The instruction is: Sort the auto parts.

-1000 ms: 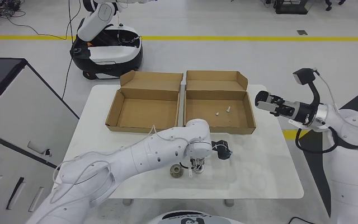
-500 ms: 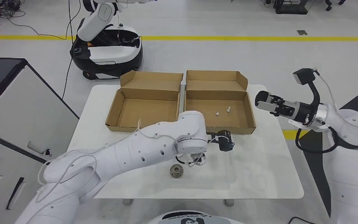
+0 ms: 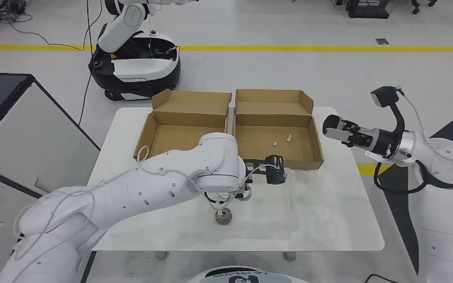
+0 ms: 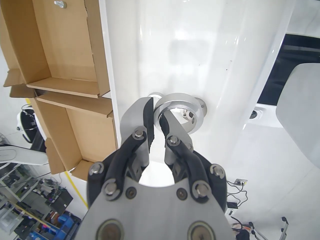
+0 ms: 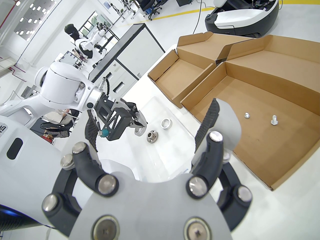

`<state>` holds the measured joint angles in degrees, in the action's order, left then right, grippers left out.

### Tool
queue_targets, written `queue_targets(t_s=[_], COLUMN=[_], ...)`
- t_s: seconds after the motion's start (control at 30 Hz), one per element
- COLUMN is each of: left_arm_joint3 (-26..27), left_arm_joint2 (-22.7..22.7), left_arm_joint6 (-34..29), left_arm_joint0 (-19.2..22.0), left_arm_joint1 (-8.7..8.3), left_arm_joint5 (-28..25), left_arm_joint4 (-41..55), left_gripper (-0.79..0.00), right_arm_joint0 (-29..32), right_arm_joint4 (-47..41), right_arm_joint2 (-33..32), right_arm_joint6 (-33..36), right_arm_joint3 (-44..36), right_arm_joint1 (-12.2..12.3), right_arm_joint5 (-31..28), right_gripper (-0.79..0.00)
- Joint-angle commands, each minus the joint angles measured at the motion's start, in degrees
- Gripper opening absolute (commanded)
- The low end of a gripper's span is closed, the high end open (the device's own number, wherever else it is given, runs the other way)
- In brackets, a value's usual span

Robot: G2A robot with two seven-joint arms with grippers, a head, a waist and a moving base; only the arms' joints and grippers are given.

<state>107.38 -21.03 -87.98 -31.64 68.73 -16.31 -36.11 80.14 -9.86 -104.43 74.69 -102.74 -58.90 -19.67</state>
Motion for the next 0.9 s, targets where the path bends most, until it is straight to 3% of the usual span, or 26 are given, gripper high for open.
queue_targets(t_s=[0.0,0.17,0.33,0.57,0.87], left_arm_joint3=[-0.02,-1.02,-2.86,-5.11,-6.79], left_arm_joint2=[0.01,-0.86,-7.73,-18.27,-24.56], left_arm_joint6=[0.0,2.87,8.3,14.8,27.66], left_arm_joint0=[-0.01,-1.29,-5.5,-15.06,-23.26], left_arm_joint1=[0.01,-0.19,-2.92,-7.58,-13.06], left_arm_joint5=[0.0,0.39,-2.68,-14.79,-27.66], left_arm_joint4=[-0.02,1.37,6.32,16.12,27.02], left_gripper=[-0.785,-0.785,-0.785,-0.785,-0.785], right_arm_joint0=[0.0,0.0,0.0,0.0,0.0], right_arm_joint4=[-0.01,-0.01,-0.01,-0.01,-0.01], right_arm_joint2=[0.0,0.0,0.0,0.0,0.0], right_arm_joint6=[0.0,0.0,0.0,0.0,0.0], right_arm_joint3=[0.0,0.0,0.0,0.0,0.0], right_arm_joint1=[0.0,0.0,0.0,0.0,0.0], right_arm_joint5=[0.0,0.0,0.0,0.0,0.0], right_gripper=[0.0,0.0,0.0,0.0,0.0])
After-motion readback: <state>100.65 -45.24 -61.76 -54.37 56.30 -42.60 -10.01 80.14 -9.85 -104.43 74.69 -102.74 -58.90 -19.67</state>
